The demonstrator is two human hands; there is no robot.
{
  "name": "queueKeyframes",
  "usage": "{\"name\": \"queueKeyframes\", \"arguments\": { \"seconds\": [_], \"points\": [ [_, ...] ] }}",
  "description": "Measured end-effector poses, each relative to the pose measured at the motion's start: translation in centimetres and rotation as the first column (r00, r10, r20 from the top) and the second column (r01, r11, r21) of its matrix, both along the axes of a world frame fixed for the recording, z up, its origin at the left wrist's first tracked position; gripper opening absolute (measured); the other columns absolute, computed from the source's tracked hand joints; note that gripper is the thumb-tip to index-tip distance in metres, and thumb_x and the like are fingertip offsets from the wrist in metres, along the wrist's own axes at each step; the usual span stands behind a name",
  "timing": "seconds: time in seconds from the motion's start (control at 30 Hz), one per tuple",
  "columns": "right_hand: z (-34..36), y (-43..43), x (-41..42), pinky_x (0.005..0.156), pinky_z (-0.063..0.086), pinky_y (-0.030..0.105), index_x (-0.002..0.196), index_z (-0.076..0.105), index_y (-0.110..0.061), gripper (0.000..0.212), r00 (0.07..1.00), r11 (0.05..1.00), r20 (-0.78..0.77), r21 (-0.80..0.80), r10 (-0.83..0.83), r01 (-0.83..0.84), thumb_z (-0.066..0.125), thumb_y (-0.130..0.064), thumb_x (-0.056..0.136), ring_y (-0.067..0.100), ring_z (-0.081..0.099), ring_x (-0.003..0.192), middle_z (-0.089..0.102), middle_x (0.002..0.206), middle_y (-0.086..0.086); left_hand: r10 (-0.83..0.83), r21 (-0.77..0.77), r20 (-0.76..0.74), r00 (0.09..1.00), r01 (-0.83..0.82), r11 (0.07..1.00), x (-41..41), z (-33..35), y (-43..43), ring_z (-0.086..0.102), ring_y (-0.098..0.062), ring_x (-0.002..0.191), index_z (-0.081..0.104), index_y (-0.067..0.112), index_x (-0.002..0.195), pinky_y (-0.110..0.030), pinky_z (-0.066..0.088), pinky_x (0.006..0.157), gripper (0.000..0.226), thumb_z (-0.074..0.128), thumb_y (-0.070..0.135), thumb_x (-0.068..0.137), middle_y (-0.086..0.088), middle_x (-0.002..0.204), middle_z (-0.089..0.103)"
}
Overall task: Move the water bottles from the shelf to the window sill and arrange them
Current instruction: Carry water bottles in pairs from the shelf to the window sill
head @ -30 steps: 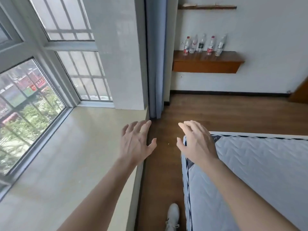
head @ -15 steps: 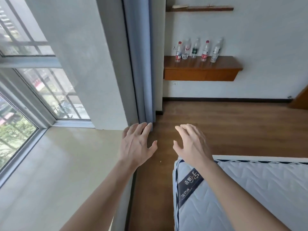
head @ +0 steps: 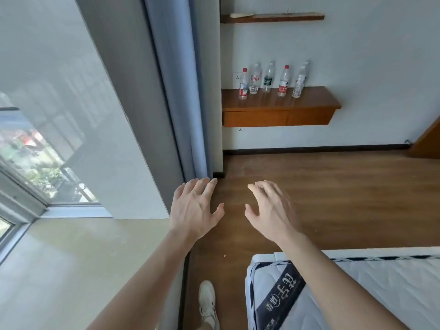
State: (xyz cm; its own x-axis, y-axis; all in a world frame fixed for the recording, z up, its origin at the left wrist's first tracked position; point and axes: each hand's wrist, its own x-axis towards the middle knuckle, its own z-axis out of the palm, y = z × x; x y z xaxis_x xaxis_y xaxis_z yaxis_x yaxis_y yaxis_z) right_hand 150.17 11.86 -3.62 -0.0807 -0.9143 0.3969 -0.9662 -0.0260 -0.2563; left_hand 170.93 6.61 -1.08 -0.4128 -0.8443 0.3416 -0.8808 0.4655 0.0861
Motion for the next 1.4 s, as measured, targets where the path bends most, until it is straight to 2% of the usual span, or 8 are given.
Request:
{"name": "queueKeyframes", "arguments": {
  "seconds": [0.1,0.4,0.53,0.67,0.83,1.07,1.27,1.4],
  "points": [
    [0.1,-5.0,-0.9,0.091,0.052,0.042,0.119,0.065,-0.016,0.043,0.999,1.0,-0.021,0.0,-0.025,0.025,0.058,-0.036,0.082,0.027,0.061,0.11,0.063,0.117,0.004,-0.028,-0.011,-0.01,1.0,0.028,1.0,-0.9,0.2,-5.5,0.055,-0.022,0.117,0.055,0.023,0.132,-0.041,0.042,0.1,0.061,0.047,0.056,0.082,0.006,0.129,0.06],
    [3.0,-21.2,-3.4,0.103,0.049,0.039,0.129,0.061,-0.018,0.048,0.983,0.99,-0.123,0.012,-0.137,0.139,0.06,-0.042,0.088,0.024,0.057,0.12,0.063,0.126,0.005,-0.111,0.004,0.019,0.994,0.111,0.994,-4.5,1.0,-23.4,0.055,-0.025,0.12,0.052,0.023,0.136,-0.043,0.043,0.102,0.063,0.042,0.059,0.085,0.001,0.131,0.06],
    [3.3,-25.7,-4.9,0.105,0.048,0.039,0.13,0.06,-0.019,0.049,0.978,0.986,-0.135,0.023,-0.16,0.165,0.058,-0.043,0.088,0.024,0.057,0.121,0.062,0.127,0.005,-0.145,0.046,0.012,0.989,0.145,0.988,-6.6,0.6,-28.6,0.053,-0.026,0.124,0.05,0.023,0.135,-0.047,0.044,0.102,0.062,0.04,0.06,0.086,0.001,0.135,0.058],
    [3.2,-29.2,-6.8,0.104,0.049,0.04,0.128,0.062,-0.017,0.048,0.97,0.977,-0.13,0.037,-0.204,0.21,0.062,-0.042,0.087,0.025,0.059,0.12,0.064,0.126,0.006,-0.182,0.048,0.008,0.983,0.181,0.982,-8.7,0.4,-33.1,0.057,-0.028,0.119,0.054,0.021,0.131,-0.047,0.045,0.1,0.06,0.042,0.058,0.085,-0.002,0.13,0.061],
    [2.2,-33.7,-9.6,0.105,0.048,0.039,0.127,0.063,-0.017,0.047,0.962,0.967,-0.126,0.047,-0.244,0.251,0.06,-0.041,0.087,0.025,0.058,0.119,0.064,0.124,0.006,-0.219,0.066,0.024,0.975,0.217,0.974,-11.9,0.0,-38.4,0.053,-0.026,0.126,0.049,0.024,0.138,-0.047,0.042,0.106,0.062,0.041,0.059,0.087,0.0,0.137,0.057],
    [2.0,-42.6,-16.2,0.108,0.047,0.043,0.13,0.064,-0.02,0.05,0.947,0.948,-0.117,0.079,-0.298,0.308,0.068,-0.045,0.086,0.025,0.059,0.124,0.065,0.13,0.006,-0.251,0.048,0.042,0.967,0.249,0.967,-18.9,-0.7,-47.5,0.052,-0.022,0.125,0.05,0.026,0.135,-0.045,0.042,0.105,0.06,0.044,0.059,0.086,0.002,0.137,0.056],
    [2.6,-51.3,-24.4,0.105,0.045,0.039,0.127,0.066,-0.022,0.051,0.943,0.941,-0.126,0.103,-0.308,0.321,0.073,-0.047,0.082,0.023,0.061,0.122,0.068,0.127,0.003,-0.249,0.103,0.087,0.965,0.24,0.965,-27.9,-0.4,-56.6,0.036,-0.019,0.141,0.036,0.033,0.145,-0.046,0.028,0.117,0.065,0.037,0.067,0.089,0.007,0.151,0.042],
    [3.0,-56.6,-30.0,0.107,0.044,0.042,0.13,0.064,-0.023,0.052,0.956,0.952,-0.088,0.101,-0.281,0.29,0.07,-0.048,0.085,0.024,0.058,0.127,0.065,0.132,0.002,-0.224,0.126,0.077,0.972,0.213,0.969,-33.0,-0.7,-62.2,0.038,-0.018,0.14,0.039,0.033,0.144,-0.046,0.028,0.117,0.067,0.041,0.068,0.087,0.007,0.149,0.045]
  ]
}}
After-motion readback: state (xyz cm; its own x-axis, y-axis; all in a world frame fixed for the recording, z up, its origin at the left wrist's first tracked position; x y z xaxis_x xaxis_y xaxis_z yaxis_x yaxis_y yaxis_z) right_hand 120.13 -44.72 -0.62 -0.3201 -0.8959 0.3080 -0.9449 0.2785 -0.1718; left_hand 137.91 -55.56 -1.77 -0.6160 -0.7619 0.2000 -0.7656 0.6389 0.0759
